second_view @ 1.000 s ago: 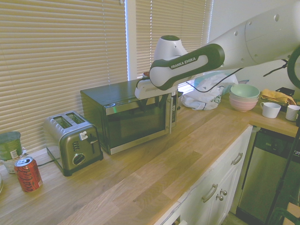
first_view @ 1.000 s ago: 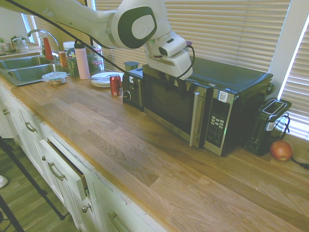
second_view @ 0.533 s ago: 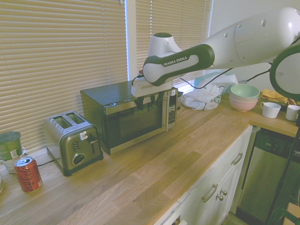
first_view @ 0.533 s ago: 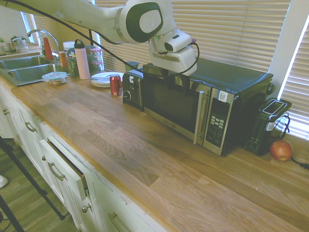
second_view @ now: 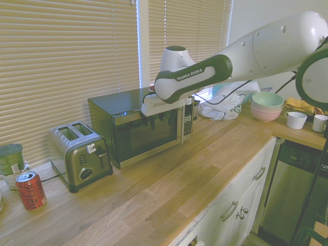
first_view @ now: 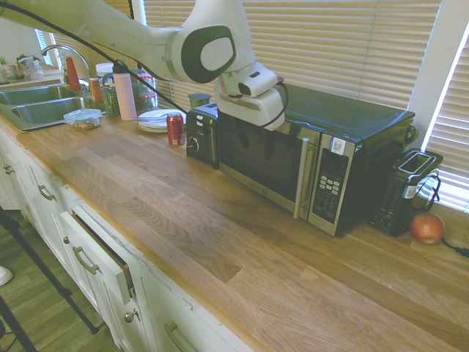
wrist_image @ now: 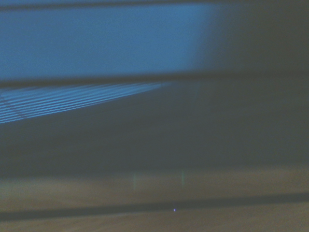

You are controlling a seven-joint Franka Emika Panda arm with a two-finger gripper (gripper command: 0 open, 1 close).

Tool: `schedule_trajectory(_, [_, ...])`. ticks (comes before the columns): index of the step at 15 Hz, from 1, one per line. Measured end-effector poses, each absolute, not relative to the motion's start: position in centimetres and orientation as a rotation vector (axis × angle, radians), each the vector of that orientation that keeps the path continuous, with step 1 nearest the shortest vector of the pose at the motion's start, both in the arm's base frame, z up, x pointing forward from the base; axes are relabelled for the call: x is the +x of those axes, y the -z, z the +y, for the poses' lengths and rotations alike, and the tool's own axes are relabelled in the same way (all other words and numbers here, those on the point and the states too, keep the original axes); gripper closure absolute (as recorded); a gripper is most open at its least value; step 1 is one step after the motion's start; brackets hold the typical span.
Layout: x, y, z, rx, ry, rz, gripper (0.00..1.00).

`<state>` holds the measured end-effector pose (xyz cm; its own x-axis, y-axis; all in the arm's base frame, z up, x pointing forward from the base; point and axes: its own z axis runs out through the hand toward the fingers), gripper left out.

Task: Close the microwave

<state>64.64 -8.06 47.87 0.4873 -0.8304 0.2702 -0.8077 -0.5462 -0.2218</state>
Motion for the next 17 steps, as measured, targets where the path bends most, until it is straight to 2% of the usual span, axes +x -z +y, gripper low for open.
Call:
schedule_trajectory(4, [58.4,-49.1,-4.7,-2.680,0.489,1.391,0.00])
schedule_trajectory(9, [51.2,-46.1,-3.2,-2.739,0.379,1.350,0.00])
schedule_trajectory(14, [47.9,-41.3,-3.4,-2.773,0.268,1.314,0.00])
schedule_trajectory(17, [47.2,-40.7,-3.3,-2.783,0.250,1.295,0.00])
